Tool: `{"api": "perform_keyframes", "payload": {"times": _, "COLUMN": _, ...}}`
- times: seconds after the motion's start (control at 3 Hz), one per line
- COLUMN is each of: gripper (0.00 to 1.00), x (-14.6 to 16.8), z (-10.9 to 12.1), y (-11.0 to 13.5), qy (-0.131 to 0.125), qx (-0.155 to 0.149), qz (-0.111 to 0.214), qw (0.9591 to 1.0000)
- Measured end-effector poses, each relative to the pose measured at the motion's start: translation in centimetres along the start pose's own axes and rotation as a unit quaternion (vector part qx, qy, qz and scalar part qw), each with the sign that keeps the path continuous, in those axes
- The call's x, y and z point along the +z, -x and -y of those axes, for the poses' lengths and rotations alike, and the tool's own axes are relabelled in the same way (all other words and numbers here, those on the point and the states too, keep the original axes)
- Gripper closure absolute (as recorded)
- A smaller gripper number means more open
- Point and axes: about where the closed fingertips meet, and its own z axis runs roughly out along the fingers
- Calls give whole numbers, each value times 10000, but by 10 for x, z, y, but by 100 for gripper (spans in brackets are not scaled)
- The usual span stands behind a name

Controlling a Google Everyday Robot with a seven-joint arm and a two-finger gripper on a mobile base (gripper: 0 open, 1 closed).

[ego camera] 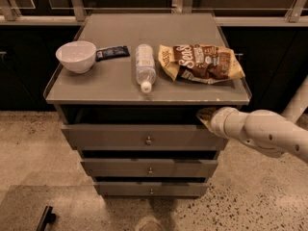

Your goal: Open top drawer

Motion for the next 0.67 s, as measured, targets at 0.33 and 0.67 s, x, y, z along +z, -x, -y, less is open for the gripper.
{"api": "perform_keyframes", "payload": {"times": 0.33, "gripper": 100, "x": 4, "z": 2, "y": -2, "qy": 7, "qx": 10, "qz": -48, "qw": 10000}}
{"api": "perform_keyframes", "payload": {"times": 0.67, "gripper": 100, "x": 3, "z": 3, "y": 0, "qy": 9, "qx": 9, "qz": -48, "qw": 10000}}
